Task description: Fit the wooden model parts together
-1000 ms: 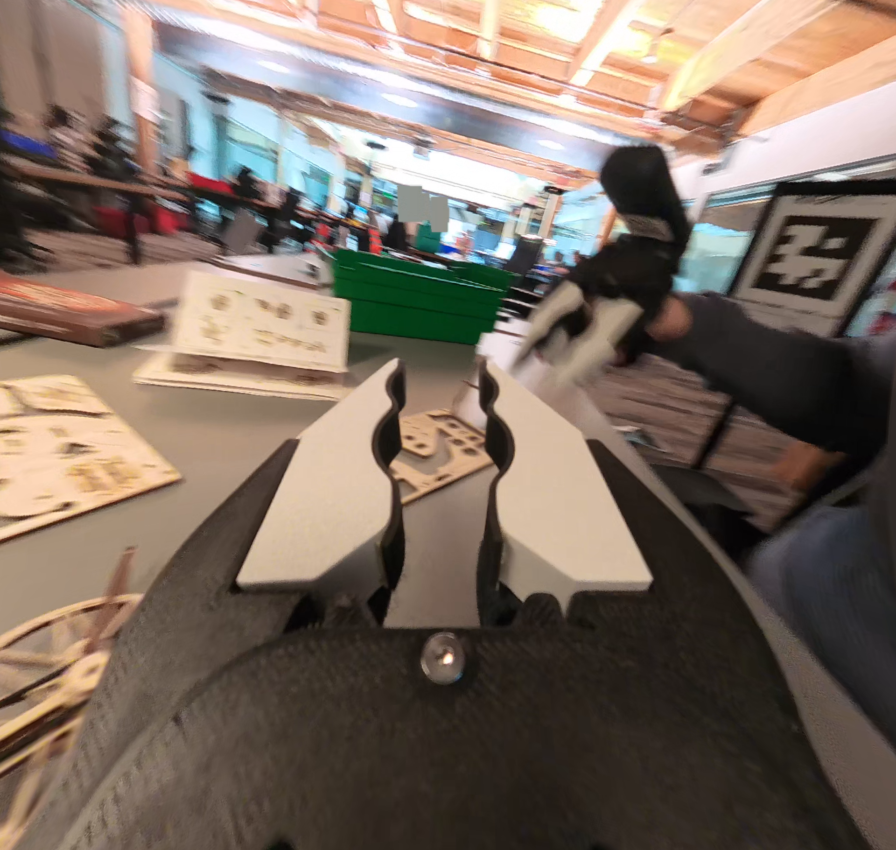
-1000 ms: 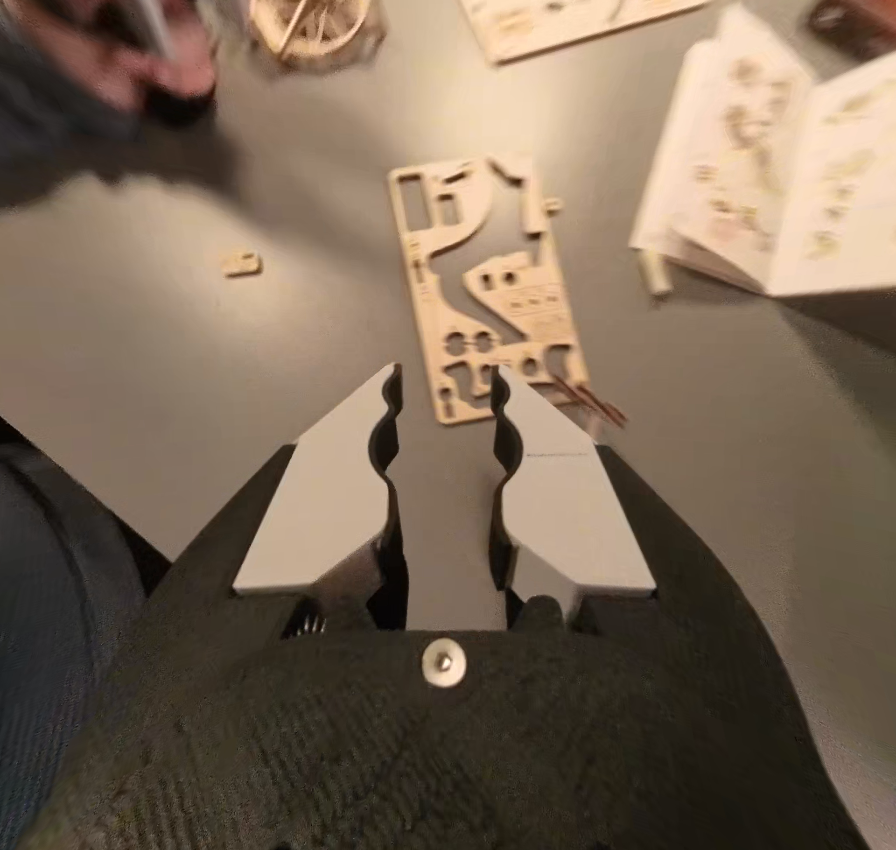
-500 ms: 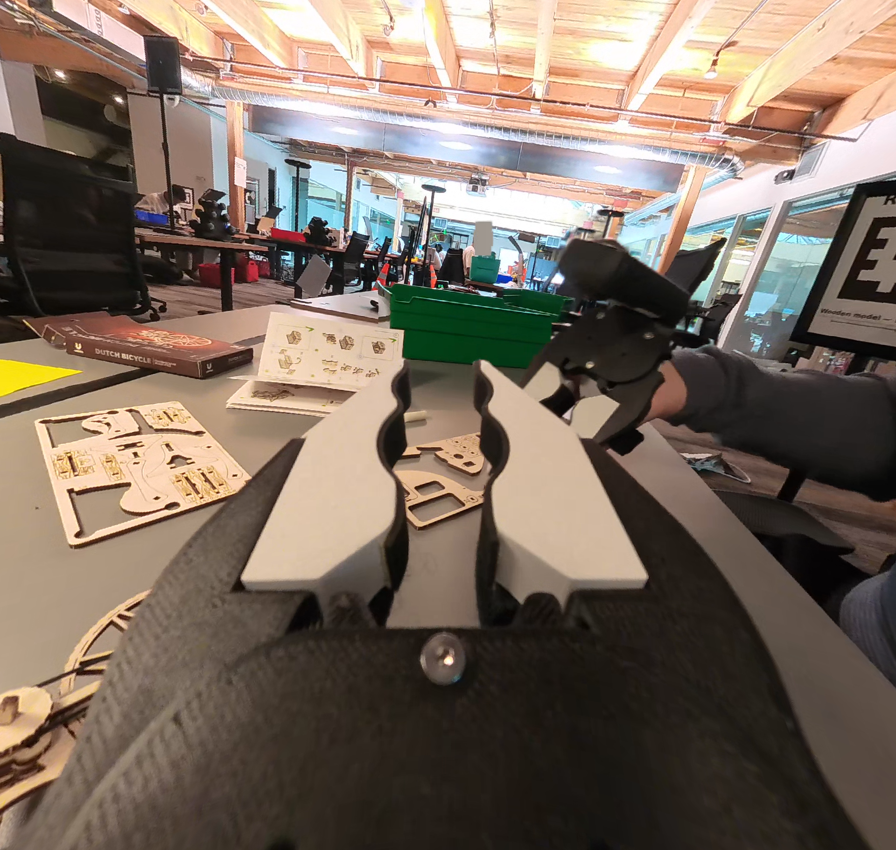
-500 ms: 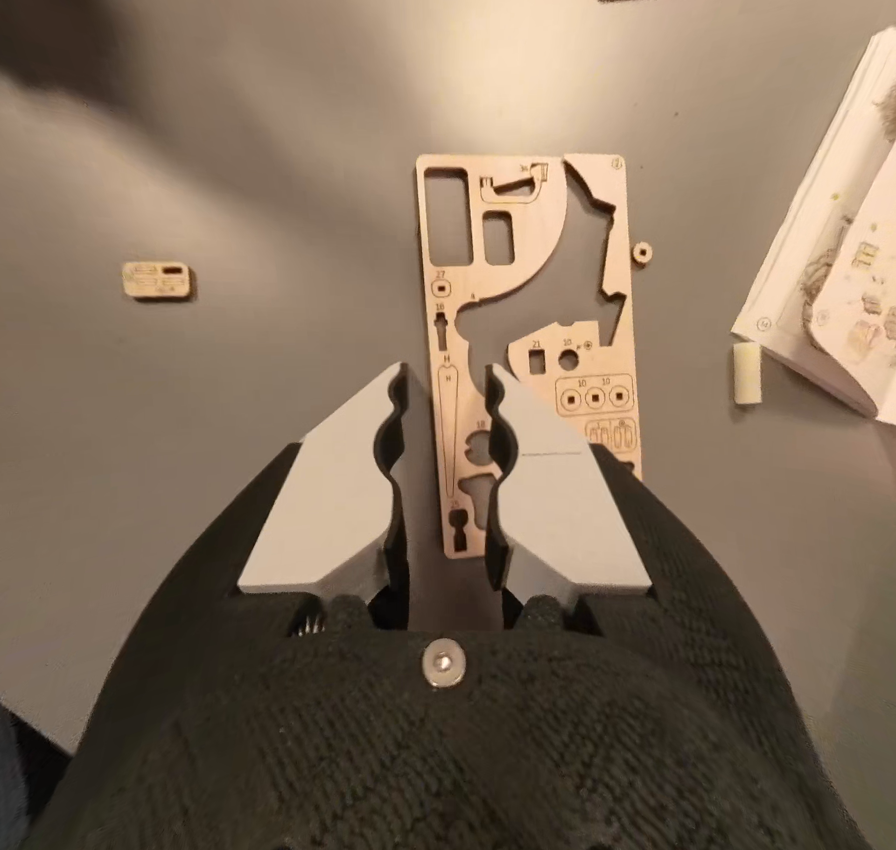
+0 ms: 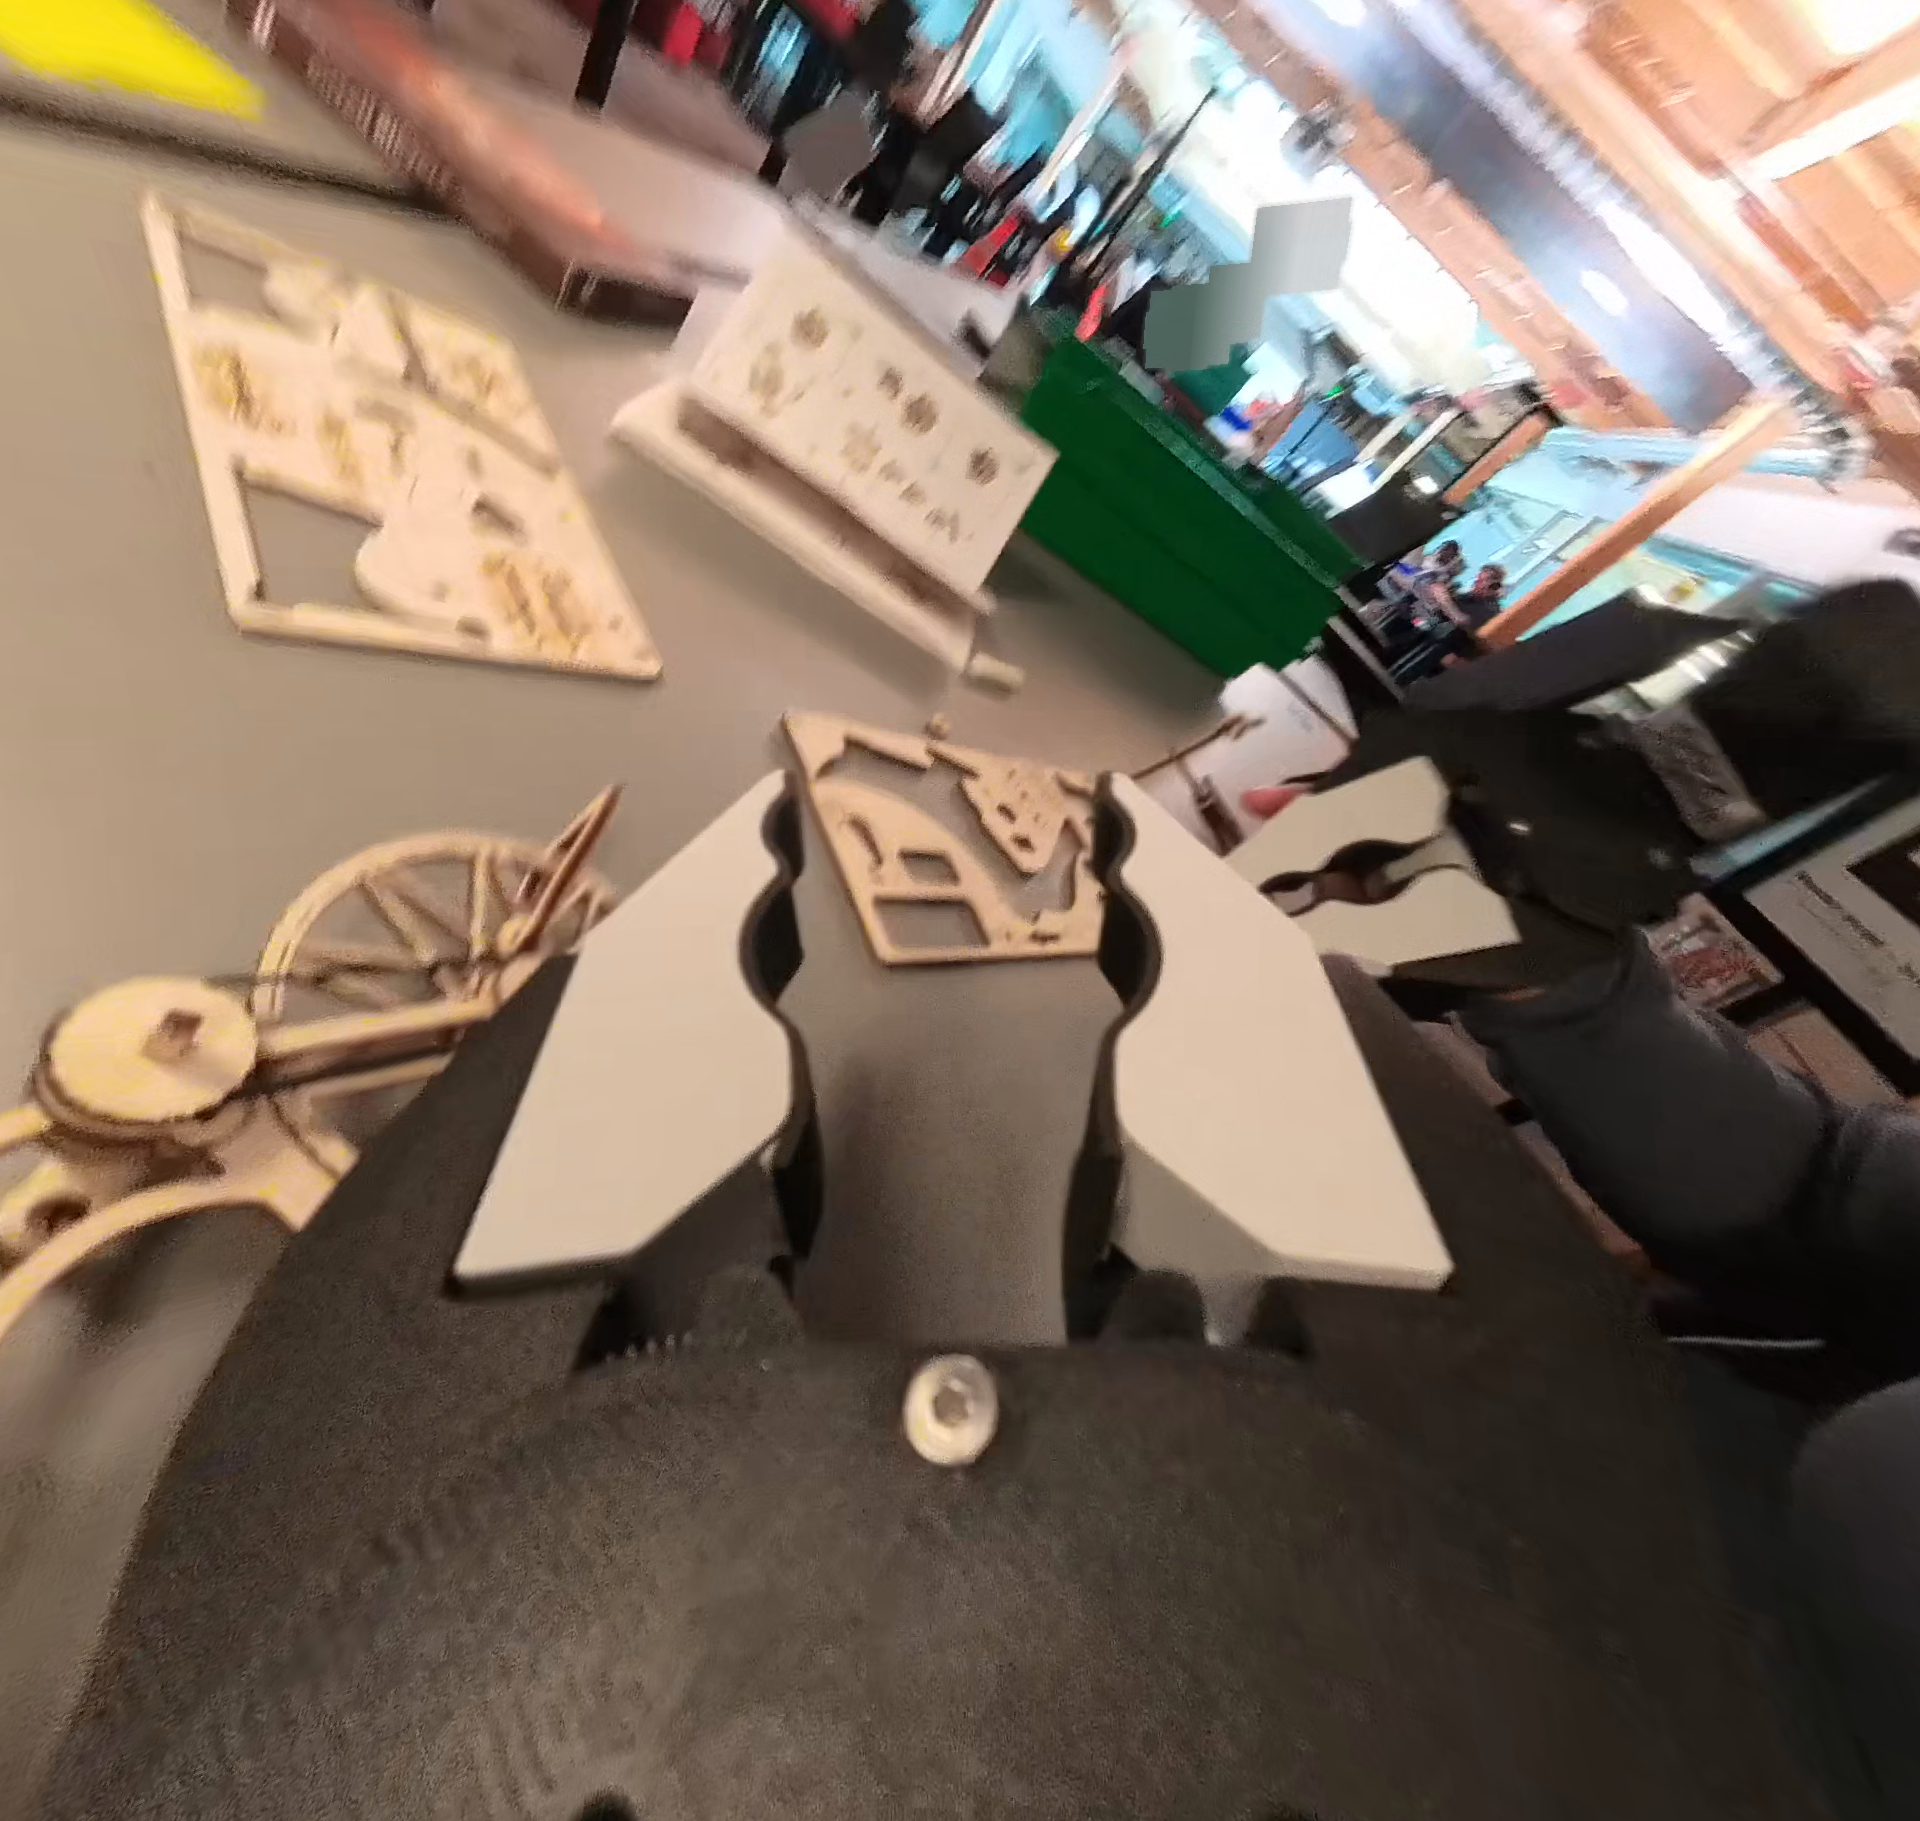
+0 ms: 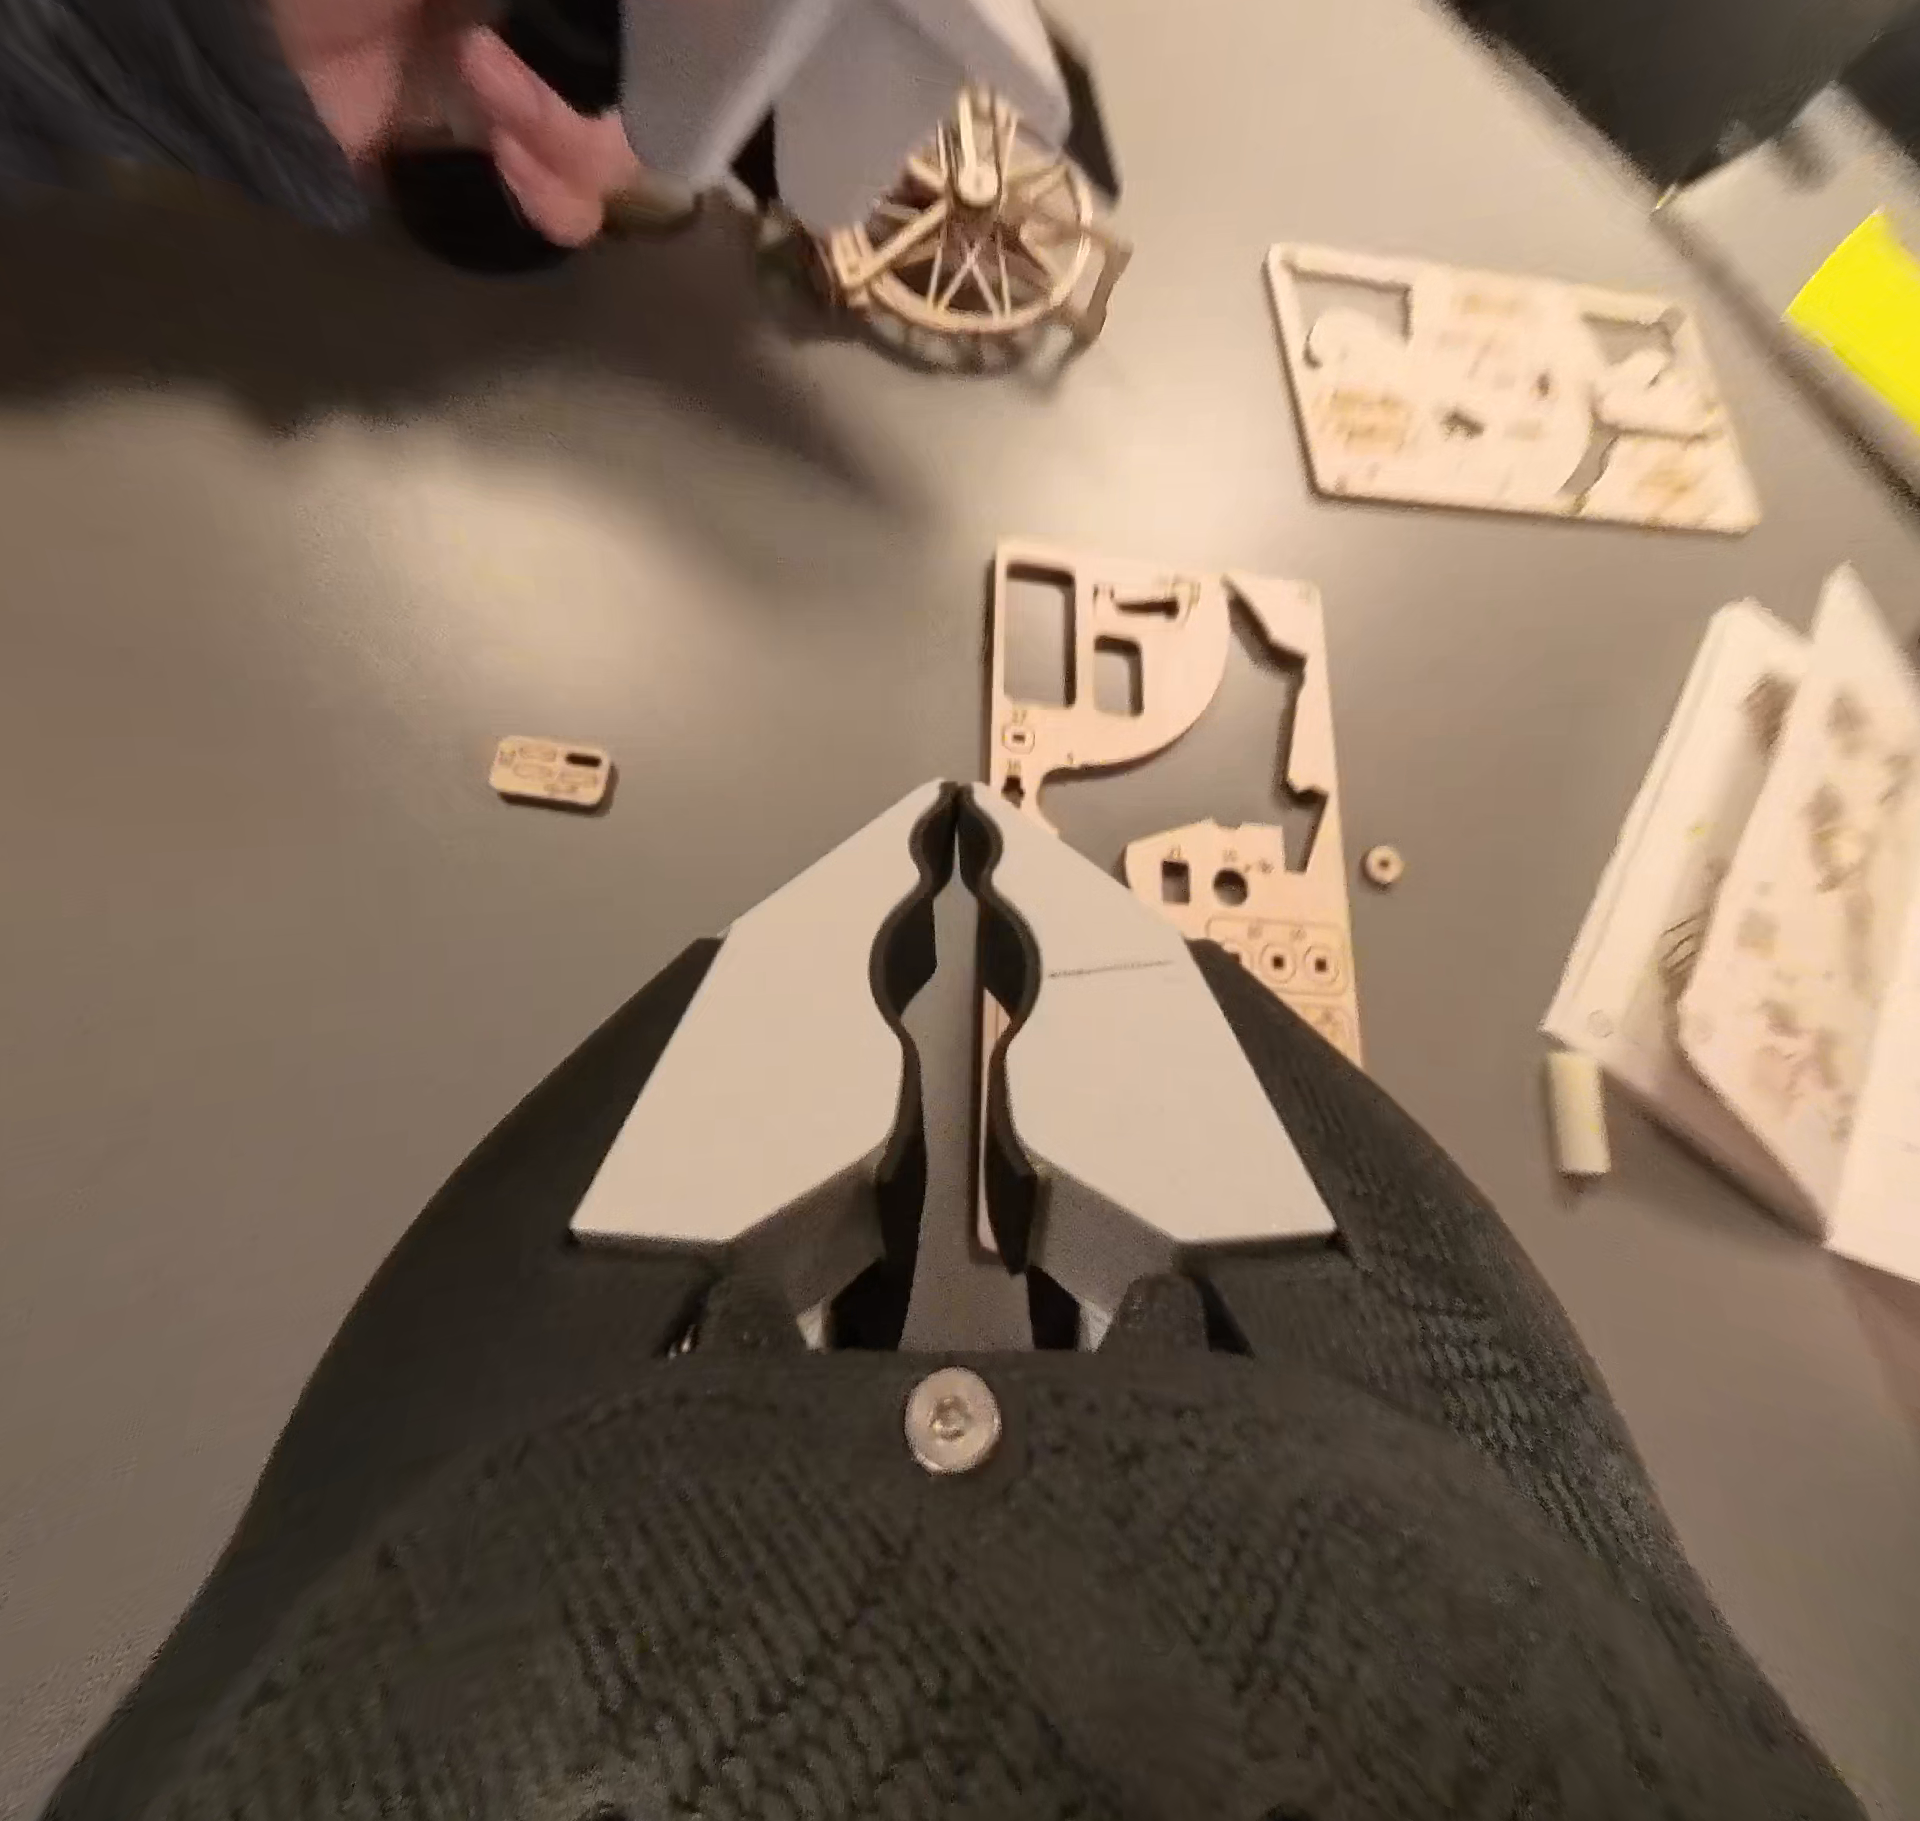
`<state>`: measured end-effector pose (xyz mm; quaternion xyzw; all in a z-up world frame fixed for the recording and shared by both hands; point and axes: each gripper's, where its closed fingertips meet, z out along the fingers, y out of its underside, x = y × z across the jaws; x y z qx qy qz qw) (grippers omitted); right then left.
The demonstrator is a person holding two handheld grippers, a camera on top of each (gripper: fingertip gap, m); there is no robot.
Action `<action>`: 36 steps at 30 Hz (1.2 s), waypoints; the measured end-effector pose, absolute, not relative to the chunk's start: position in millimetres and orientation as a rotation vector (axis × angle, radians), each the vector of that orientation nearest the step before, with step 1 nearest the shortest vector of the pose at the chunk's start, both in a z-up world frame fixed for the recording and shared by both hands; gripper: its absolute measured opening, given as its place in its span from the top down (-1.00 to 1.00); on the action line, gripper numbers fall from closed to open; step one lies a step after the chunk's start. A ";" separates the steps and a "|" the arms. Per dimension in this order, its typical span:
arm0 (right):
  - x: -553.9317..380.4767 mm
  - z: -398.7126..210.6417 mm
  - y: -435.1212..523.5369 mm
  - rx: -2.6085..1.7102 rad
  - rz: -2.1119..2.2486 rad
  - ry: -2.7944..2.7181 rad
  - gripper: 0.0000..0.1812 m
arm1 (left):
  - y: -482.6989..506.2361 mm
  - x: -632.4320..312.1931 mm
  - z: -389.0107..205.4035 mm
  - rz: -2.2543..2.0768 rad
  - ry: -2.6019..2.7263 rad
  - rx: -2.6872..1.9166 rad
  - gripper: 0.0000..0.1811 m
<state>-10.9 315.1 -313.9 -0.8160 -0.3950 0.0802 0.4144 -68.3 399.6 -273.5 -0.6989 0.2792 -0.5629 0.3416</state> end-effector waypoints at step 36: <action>-41.5 -329.1 333.2 -2.112 0.299 -1.014 0.69 | 393.8 -65.4 -270.3 -1.318 0.767 -1.819 0.53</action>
